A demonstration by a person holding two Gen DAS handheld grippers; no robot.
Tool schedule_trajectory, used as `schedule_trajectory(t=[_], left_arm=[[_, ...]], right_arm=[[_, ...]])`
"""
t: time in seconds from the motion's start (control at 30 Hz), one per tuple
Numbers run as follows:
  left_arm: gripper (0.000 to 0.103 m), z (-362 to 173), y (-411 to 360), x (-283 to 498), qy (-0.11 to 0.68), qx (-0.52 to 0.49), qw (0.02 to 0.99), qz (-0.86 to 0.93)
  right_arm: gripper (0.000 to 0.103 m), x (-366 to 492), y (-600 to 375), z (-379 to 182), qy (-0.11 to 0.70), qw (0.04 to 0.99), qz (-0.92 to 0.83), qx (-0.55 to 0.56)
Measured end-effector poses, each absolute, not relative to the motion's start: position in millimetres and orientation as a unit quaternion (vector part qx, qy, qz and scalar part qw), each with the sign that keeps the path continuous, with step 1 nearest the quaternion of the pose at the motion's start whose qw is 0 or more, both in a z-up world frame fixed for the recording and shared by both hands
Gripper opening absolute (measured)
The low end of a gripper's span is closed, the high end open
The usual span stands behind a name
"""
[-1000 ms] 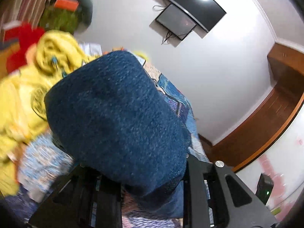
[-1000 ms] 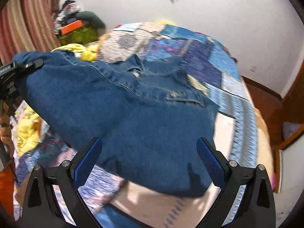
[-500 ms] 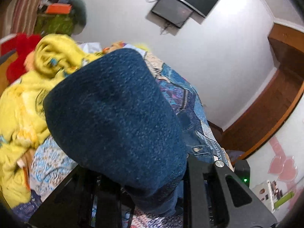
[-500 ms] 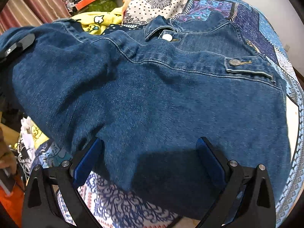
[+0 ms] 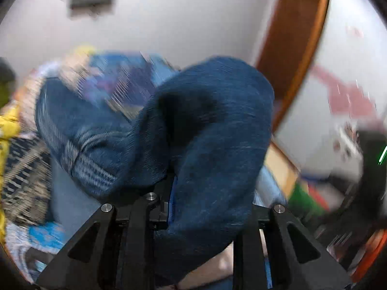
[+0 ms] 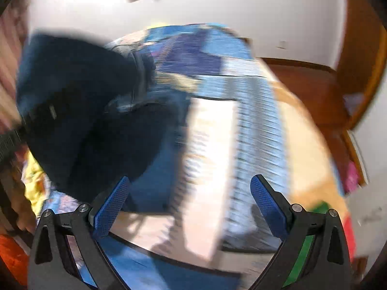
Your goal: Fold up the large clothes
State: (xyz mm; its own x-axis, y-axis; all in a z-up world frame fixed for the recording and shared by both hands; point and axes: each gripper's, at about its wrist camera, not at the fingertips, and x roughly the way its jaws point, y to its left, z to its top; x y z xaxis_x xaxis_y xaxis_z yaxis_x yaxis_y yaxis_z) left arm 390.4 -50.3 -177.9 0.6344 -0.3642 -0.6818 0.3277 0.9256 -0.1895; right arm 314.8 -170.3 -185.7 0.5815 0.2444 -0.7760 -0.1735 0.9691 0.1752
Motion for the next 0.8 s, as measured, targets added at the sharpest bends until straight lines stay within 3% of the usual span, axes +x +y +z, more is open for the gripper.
schedule_trajectory(t=[0.13,0.47,0.5,0.57,0.6,0.8], left_arm=[[0.022,-234.5,-82.9,381.2,0.443,0.035,0.871,-0.211],[0.028,-211.9,-91.0,350.3,0.46,0.098,0.862,-0.189],[0.032,-209.9,-88.7,347.4,0.459,0.104,0.862,-0.189],[0.05,-201.0,-78.8,336.4,0.461,0.093,0.86,-0.199],[0.065,-196.5,-70.4,334.9,0.46,0.078,0.86,-0.205],[0.071,-167.4,-40.6,323.1,0.44,0.041,0.874,-0.204]], right_arm=[[0.099,312.6,-212.5,-184.8,0.444,0.891,0.073,0.057],[0.099,293.9,-217.6,-163.6,0.414,0.904,0.089,0.069],[0.099,292.4,-213.3,-161.3,0.41,0.905,0.096,0.066],[0.099,291.4,-204.9,-157.6,0.402,0.907,0.106,0.059],[0.099,290.6,-200.1,-154.8,0.398,0.909,0.113,0.055],[0.099,286.4,-175.5,-139.2,0.375,0.914,0.147,0.045]])
